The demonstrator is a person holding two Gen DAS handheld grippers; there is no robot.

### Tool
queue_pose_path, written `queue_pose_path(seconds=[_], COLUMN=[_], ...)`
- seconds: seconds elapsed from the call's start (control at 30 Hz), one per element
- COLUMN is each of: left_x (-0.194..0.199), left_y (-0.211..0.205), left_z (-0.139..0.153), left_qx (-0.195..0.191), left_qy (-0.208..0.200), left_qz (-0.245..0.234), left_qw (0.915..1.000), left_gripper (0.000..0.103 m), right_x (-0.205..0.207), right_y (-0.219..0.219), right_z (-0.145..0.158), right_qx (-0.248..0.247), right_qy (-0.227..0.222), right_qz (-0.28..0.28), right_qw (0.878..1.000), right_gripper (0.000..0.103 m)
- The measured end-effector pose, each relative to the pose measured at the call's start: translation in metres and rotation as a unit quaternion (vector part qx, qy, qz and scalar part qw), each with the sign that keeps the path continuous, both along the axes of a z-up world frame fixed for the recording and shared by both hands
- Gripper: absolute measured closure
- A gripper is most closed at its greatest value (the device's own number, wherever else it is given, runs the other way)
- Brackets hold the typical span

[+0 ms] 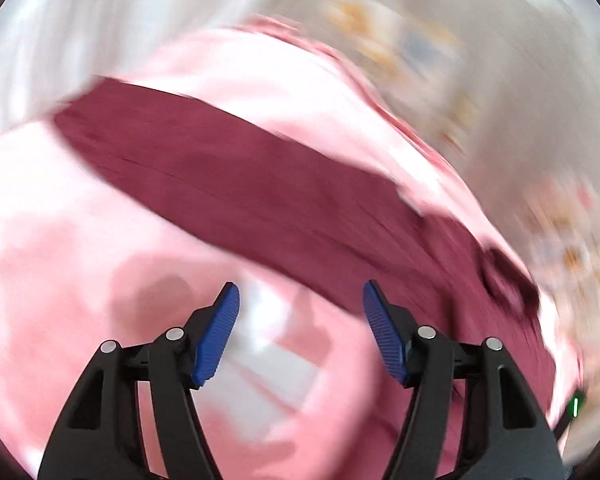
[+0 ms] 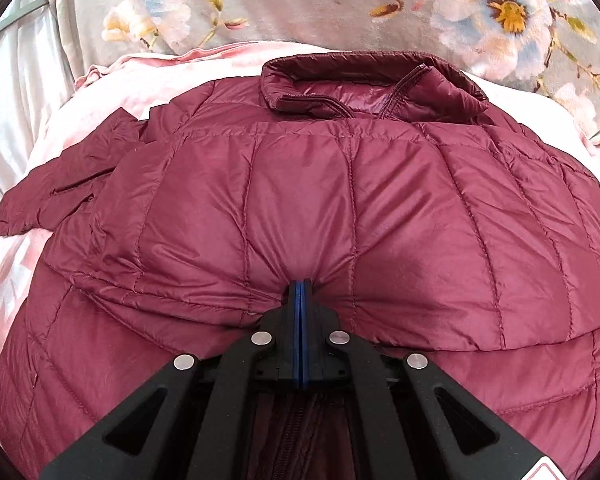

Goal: Fold large clothes

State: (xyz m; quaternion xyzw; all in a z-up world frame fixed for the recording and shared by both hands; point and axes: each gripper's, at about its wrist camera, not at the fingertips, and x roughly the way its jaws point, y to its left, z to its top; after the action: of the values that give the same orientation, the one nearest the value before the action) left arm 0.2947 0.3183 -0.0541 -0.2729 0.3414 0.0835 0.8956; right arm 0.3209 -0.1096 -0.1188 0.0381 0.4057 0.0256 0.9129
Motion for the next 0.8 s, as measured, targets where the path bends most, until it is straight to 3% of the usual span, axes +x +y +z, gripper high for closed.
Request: queue_pose_path(seconds=[0.1, 0.17, 0.33, 0.43, 0.5, 0.57, 0.67, 0.8], left_x=[0.001, 0.003, 0.013, 0.022, 0.028, 0.040, 0.050, 0.053], left_y=[0.084, 0.128, 0.194, 0.199, 0.199, 0.189, 0.173, 0.114], left_z=[-0.003, -0.008, -0.032, -0.038, -0.038, -0.033, -0.008, 0.059], left_qx=[-0.006, -0.017, -0.119, -0.146, -0.147, -0.131, -0.092, -0.027], left_qy=[0.003, 0.004, -0.004, -0.020, -0.023, -0.012, -0.032, -0.091], left_qz=[0.100, 0.142, 0.179, 0.179, 0.169, 0.151, 0.121, 0.053], left_qw=[0.9950, 0.9898, 0.9767, 0.9729, 0.9744, 0.9798, 0.9879, 0.9940], left_gripper=[0.041, 0.041, 0.041, 0.045, 0.060, 0.100, 0.101, 0.102], right_x=[0.000, 0.001, 0.002, 0.002, 0.003, 0.003, 0.003, 0.003], right_y=[0.001, 0.002, 0.005, 0.005, 0.005, 0.005, 0.005, 0.006], right_z=[0.000, 0.000, 0.001, 0.000, 0.000, 0.000, 0.000, 0.000], right_qx=[-0.001, -0.004, -0.010, -0.011, -0.011, -0.012, -0.013, -0.018], right_qy=[0.000, -0.001, -0.002, -0.002, -0.002, -0.003, -0.003, -0.004], right_qz=[0.000, 0.000, -0.001, -0.001, -0.001, -0.001, -0.002, -0.002], right_qw=[1.000, 1.000, 1.000, 1.000, 1.000, 1.000, 1.000, 1.000], right_gripper=[0.103, 0.103, 0.103, 0.103, 0.103, 0.103, 0.103, 0.103])
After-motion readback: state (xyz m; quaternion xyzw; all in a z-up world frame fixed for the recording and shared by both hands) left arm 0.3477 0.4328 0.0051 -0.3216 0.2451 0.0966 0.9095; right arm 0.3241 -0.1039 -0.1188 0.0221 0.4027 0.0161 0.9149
